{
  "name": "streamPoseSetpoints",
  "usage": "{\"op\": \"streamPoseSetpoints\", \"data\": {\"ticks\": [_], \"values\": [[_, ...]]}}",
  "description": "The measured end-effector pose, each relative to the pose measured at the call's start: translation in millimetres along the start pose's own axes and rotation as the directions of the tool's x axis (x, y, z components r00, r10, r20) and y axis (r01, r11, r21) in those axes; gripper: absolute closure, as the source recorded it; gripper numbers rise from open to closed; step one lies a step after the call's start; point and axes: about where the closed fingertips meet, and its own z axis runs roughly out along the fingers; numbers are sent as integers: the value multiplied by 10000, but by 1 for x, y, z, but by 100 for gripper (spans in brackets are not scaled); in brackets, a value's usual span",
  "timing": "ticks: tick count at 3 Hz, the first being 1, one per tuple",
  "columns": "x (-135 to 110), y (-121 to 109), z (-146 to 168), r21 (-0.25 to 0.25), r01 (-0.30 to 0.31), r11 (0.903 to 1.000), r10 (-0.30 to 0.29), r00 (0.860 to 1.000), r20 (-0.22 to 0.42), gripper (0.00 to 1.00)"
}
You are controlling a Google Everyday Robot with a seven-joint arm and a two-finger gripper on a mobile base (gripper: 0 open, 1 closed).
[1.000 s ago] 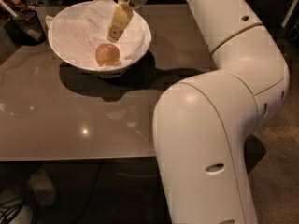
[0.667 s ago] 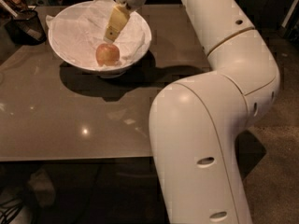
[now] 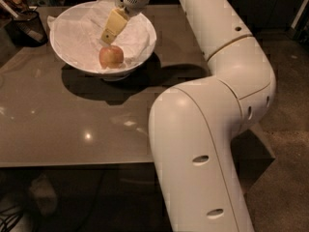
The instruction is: Pick apple from white bowl
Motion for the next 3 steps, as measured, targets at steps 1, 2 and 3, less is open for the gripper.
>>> {"op": "streamPoseSetpoints", "data": {"ticks": [1,2,3], "values": [[-2,-1,9,-206,-341,9992,344,9993,163,29],[0,-3,18,-409,-613,9973,623,9978,224,30],[6,-8,29,-554,-913,9943,922,9956,136,36]]}}
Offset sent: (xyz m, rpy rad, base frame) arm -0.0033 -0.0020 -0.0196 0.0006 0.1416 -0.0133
